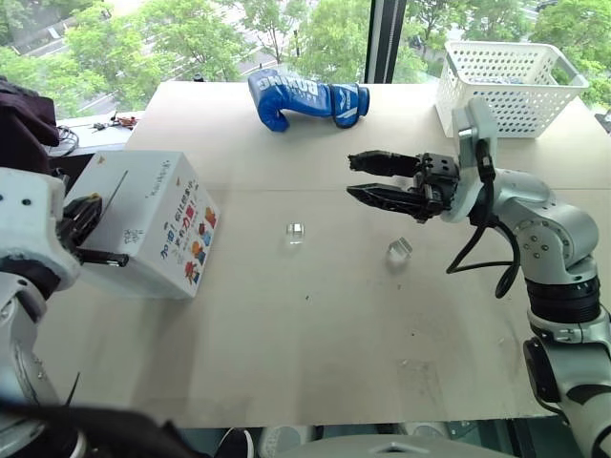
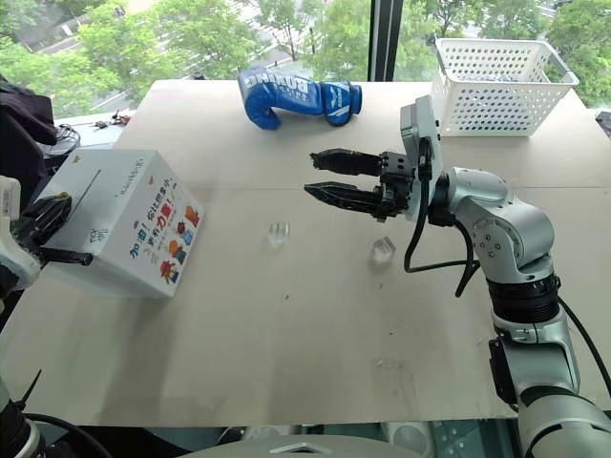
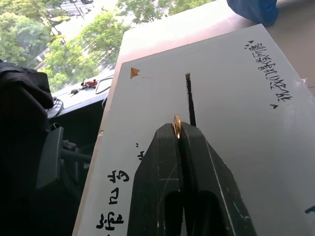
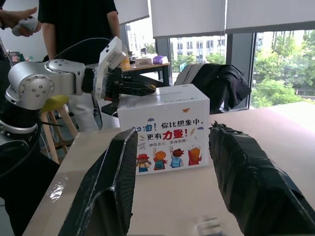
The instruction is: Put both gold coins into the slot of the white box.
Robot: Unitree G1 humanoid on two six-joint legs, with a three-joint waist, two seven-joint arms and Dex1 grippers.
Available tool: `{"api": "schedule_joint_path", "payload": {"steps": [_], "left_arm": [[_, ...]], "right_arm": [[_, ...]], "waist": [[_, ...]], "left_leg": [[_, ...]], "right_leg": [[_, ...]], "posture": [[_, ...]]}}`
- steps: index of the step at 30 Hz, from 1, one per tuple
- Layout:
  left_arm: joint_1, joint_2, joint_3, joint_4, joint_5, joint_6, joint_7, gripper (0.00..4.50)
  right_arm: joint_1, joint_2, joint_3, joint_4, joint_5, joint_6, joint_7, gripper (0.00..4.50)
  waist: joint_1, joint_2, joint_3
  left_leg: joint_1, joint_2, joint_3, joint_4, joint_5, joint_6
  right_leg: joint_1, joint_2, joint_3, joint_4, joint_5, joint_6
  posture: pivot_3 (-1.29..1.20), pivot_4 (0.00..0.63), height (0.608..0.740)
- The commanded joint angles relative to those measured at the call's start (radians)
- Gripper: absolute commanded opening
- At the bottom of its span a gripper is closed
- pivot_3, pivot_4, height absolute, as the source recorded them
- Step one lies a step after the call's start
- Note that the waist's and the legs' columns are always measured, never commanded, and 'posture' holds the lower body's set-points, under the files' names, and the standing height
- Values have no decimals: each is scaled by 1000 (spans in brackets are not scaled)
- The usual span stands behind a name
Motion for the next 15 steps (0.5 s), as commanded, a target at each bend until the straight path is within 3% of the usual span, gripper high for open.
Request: {"api": "schedule_joint_path", "payload": {"steps": [1,15], "left_arm": [[-22,-8,-40,21,-53,50,17,41],[-103,-11,-66,8,-148,183,105,41]], "right_arm": [[-18,2,-16,-44,17,-4,-10,2503],[-10,6,-17,-48,8,-19,-27,2503]], "waist": [[7,0,0],[14,0,0]], "left_leg": [[0,0,0,0,0,0],[0,-1,0,0,0,0]], "right_leg": [[0,0,-1,0,0,0],[1,5,-1,0,0,0]], "posture": [[0,150,704],[0,150,704]]}}
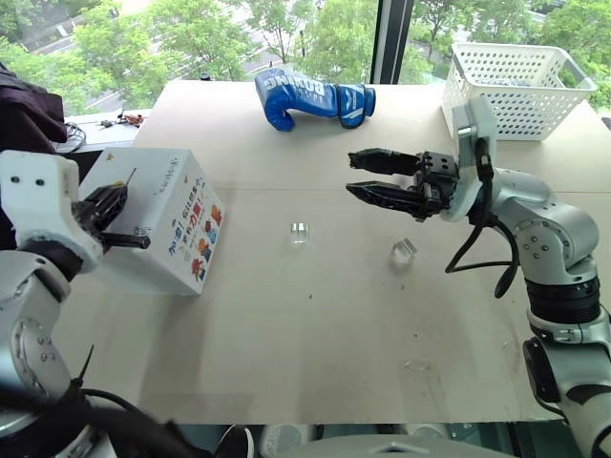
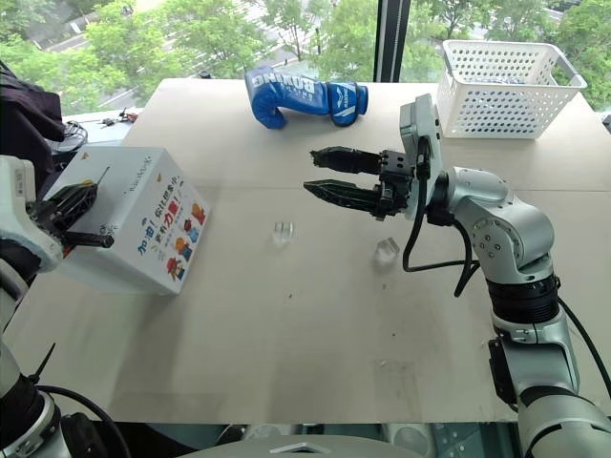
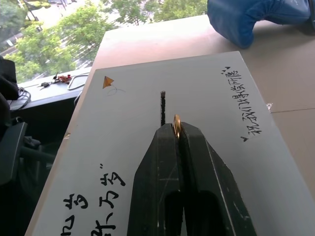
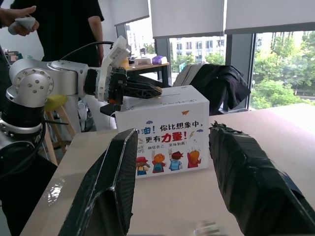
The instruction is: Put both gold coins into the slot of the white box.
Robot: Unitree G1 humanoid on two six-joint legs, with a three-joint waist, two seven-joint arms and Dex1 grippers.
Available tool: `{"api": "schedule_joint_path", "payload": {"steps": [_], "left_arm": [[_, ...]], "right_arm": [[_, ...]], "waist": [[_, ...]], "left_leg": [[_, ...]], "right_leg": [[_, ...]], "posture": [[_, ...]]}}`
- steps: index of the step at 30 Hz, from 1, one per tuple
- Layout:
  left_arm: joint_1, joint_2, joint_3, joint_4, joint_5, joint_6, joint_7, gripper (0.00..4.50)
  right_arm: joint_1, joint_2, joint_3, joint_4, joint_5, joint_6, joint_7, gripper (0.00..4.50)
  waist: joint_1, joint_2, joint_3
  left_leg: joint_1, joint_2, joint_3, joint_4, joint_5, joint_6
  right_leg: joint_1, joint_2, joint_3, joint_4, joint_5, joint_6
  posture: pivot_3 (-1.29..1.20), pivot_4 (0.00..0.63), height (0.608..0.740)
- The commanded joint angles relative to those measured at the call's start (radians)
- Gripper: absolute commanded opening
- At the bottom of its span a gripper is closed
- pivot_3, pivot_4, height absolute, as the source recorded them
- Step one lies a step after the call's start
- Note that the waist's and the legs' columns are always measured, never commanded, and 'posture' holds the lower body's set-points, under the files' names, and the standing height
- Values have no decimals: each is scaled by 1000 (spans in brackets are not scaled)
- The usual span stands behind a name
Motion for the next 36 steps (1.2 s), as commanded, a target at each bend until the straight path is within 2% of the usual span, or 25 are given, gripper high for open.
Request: {"api": "schedule_joint_path", "payload": {"steps": [1,13,24,27,28,29,32,34,35,36], "left_arm": [[12,3,-22,9,-17,60,32,41],[-16,55,24,37,-1,134,115,41],[-19,74,1,68,-48,214,102,41],[-22,81,2,78,-38,218,119,886],[-18,87,-1,82,-34,208,122,1336],[-15,90,-4,86,-29,189,129,1413],[-10,101,-17,92,-19,95,135,2742],[-27,95,-17,91,-19,14,140,3808],[-69,74,-9,80,-44,-61,131,4249],[-114,50,1,65,-79,-111,120,4460]], "right_arm": [[-9,1,-18,-42,9,-17,-7,2503],[-1,5,-17,-37,5,-27,-12,2503],[15,2,-26,-47,1,-37,-26,2503],[17,2,-24,-48,0,-41,-31,2503],[18,2,-23,-48,0,-42,-32,2503],[19,3,-22,-49,0,-43,-33,2503],[23,3,-22,-50,2,-44,-35,2503],[26,0,-23,-49,2,-45,-33,2503],[30,-3,-27,-49,4,-44,-32,2503],[32,-6,-31,-50,7,-42,-31,2503]], "waist": [[0,0,0],[-10,0,0],[-24,0,0],[-23,1,0],[-23,1,0],[-23,1,0],[-21,1,0],[-19,1,0],[-16,1,0],[-10,0,0]], "left_leg": [[0,0,0,0,0,0],[0,1,1,0,0,0],[1,1,1,-1,0,0],[1,1,1,-1,0,0],[1,1,1,-1,0,0],[1,1,1,-1,0,0],[1,1,1,-1,0,0],[1,1,1,-1,0,0],[0,1,0,-1,0,0],[0,0,0,-1,0,0]], "right_leg": [[0,0,0,0,0,0],[0,1,1,0,0,0],[0,1,1,0,0,0],[0,1,1,0,0,0],[0,1,1,0,0,0],[0,1,1,0,0,0],[0,0,1,0,0,0],[0,-4,2,0,0,0],[0,-5,1,0,0,0],[0,-5,1,-1,0,0]], "posture": [[0,150,704],[0,150,704],[0,150,704],[0,150,704],[0,150,704],[0,150,704],[0,150,704],[0,150,704],[0,150,704],[0,150,704]]}}
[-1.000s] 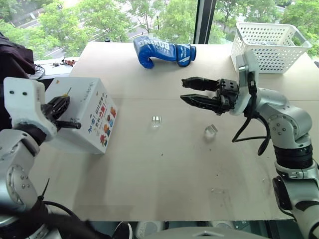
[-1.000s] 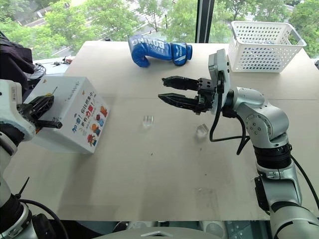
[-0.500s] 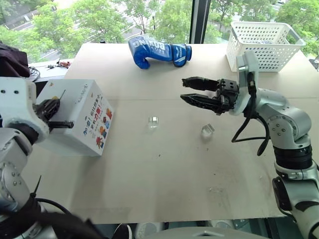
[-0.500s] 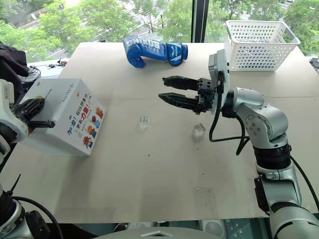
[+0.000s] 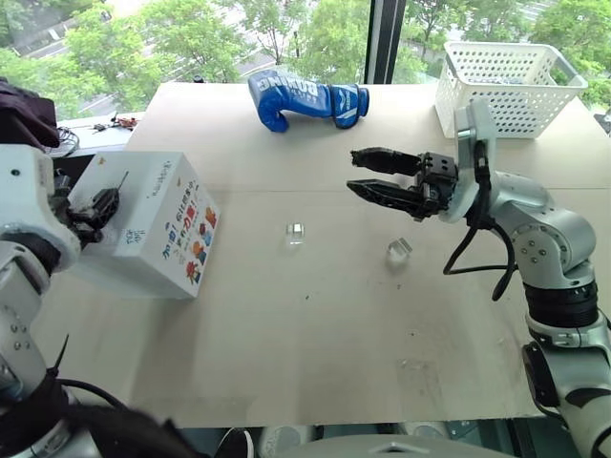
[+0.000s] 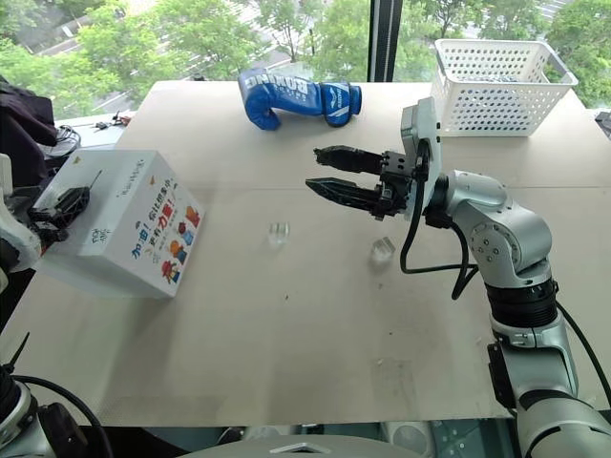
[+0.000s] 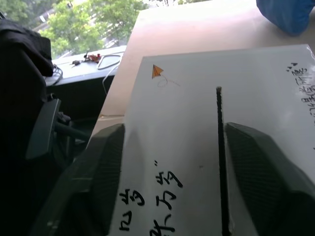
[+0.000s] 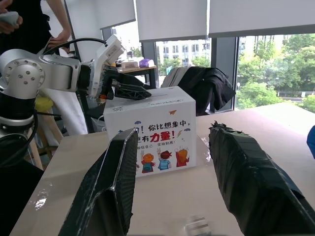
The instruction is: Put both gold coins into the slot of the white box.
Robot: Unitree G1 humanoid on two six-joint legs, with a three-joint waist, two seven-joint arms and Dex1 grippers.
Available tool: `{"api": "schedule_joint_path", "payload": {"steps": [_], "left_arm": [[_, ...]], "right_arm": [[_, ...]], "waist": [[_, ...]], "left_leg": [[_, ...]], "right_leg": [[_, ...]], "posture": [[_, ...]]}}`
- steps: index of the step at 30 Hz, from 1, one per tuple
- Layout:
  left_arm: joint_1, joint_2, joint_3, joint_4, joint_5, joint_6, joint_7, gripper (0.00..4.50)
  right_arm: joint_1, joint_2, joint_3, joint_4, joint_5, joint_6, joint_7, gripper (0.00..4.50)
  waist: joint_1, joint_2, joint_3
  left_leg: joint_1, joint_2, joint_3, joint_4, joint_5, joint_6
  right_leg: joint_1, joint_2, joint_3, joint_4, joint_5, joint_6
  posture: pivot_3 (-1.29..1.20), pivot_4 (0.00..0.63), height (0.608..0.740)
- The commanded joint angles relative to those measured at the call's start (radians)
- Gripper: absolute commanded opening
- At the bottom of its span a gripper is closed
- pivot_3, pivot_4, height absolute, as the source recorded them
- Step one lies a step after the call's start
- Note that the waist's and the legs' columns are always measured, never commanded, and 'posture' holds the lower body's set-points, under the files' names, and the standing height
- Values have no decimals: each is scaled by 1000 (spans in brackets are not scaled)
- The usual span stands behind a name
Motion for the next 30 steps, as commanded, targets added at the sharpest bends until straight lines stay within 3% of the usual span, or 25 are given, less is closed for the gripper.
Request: {"api": "schedule_joint_path", "payload": {"steps": [1,6,11,14,19,24,30], "left_arm": [[-125,-73,3,-40,-100,-176,-35,4460],[-254,-212,5,-162,-377,-145,-56,4460],[-106,-319,-182,-307,-468,-142,18,4460],[31,-345,-304,-357,-433,-174,67,4460],[392,-289,-512,-287,-242,-433,-4,4460],[625,-250,-577,-106,-110,-753,-147,4500],[676,-244,-644,6,5,-959,-185,4500]], "right_arm": [[4,-12,-35,-42,18,-14,3,2503],[21,-29,-76,-40,39,-12,4,2503],[216,-150,-71,-34,-75,-92,81,2503],[358,-188,-92,0,-136,-203,119,2503],[564,-202,-106,142,-361,-522,90,2503],[715,-194,-137,136,-346,-580,101,4466],[830,-150,-157,93,-346,-620,50,4466]], "waist": [[13,-4,2],[16,-8,2],[17,-8,2],[18,-10,2],[0,-8,2],[4,-7,2],[18,-7,2]], "left_leg": [[-1,-1,-1,0,0,0],[-3,-1,-1,0,0,0],[-2,-2,-1,-4,-1,1],[-3,-2,-2,-3,-1,2],[3,-1,5,-3,-1,2],[14,2,6,-3,-4,6],[14,3,7,-2,-4,6]], "right_leg": [[0,-1,0,0,0,0],[0,-2,0,-3,0,0],[0,-1,-1,-4,0,0],[1,-1,-2,-6,0,0],[2,4,3,-4,0,0],[11,8,4,-4,-4,-4],[11,3,5,-4,-4,-4]], "posture": [[0,150,704],[0,150,704],[0,150,704],[0,150,704],[0,150,704],[0,150,704],[0,150,704]]}}
